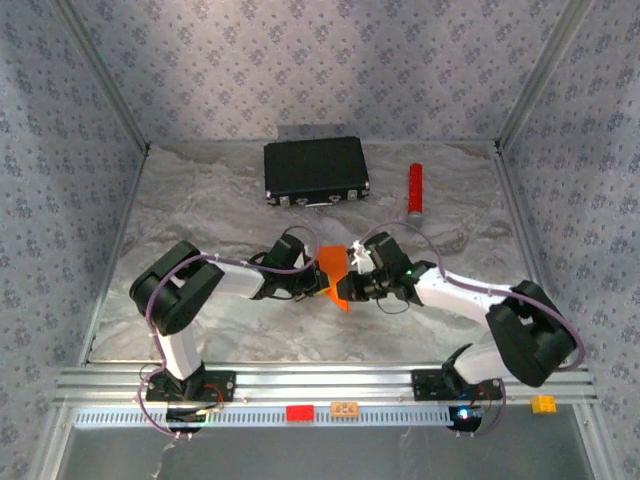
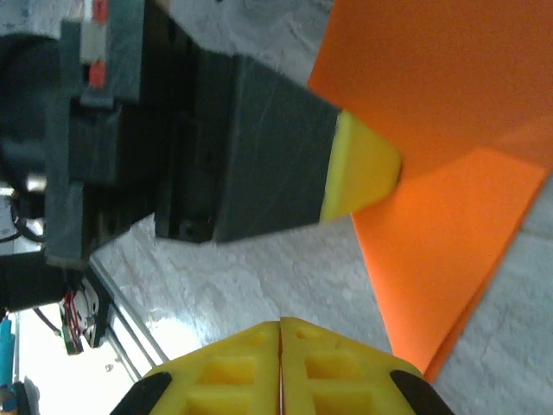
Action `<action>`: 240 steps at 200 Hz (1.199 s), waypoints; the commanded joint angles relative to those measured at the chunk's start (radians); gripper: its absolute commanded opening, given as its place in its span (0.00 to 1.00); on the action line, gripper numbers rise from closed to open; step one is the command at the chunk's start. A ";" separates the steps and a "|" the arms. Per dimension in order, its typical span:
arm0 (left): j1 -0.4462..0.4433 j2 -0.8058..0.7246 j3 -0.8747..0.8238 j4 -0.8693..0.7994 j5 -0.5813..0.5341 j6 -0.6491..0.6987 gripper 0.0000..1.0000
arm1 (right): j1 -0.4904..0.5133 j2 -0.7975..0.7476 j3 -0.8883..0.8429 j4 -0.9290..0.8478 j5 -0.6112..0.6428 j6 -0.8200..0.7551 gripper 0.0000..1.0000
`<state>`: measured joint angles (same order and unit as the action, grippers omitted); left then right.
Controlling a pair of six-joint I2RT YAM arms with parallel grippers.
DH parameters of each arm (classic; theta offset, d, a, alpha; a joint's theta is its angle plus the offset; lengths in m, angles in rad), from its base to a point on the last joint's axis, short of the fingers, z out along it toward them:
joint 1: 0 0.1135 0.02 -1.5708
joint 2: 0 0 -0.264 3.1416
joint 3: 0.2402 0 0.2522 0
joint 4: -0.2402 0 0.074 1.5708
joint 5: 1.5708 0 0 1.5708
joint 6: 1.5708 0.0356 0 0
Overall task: Fold a paper plane with a square sheet of paper (pick it up from the middle)
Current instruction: Third fold the triangle at the center of the table.
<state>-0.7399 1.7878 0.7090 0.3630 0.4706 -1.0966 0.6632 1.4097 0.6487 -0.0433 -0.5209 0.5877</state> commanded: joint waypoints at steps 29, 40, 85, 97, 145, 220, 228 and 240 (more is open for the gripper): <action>0.006 0.005 -0.005 -0.079 -0.043 0.022 0.00 | 0.003 0.141 0.053 0.049 -0.009 0.033 0.10; 0.006 0.007 -0.005 -0.078 -0.041 0.024 0.00 | 0.003 0.162 0.058 0.051 -0.017 0.034 0.10; 0.005 0.001 0.003 -0.080 -0.037 0.028 0.00 | -0.007 0.198 -0.012 -0.009 0.019 0.012 0.08; 0.006 -0.005 0.008 -0.081 -0.037 0.037 0.00 | -0.009 0.200 -0.050 -0.023 0.034 0.013 0.08; 0.006 -0.048 0.059 -0.106 -0.028 0.075 0.05 | -0.010 0.216 -0.073 -0.020 0.050 0.033 0.05; -0.038 -0.050 0.063 -0.120 -0.049 0.046 0.06 | -0.007 0.224 -0.067 -0.022 0.048 0.063 0.02; -0.037 -0.036 0.065 -0.122 -0.049 0.043 0.05 | -0.007 0.224 -0.068 -0.020 0.049 0.065 0.02; -0.035 -0.023 0.063 -0.133 -0.065 0.041 0.04 | -0.007 0.226 -0.069 -0.023 0.050 0.064 0.02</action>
<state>-0.7753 1.7298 0.7570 0.2462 0.4259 -1.0489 0.6521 1.5906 0.6121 0.0345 -0.5285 0.6403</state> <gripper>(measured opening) 0.055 0.066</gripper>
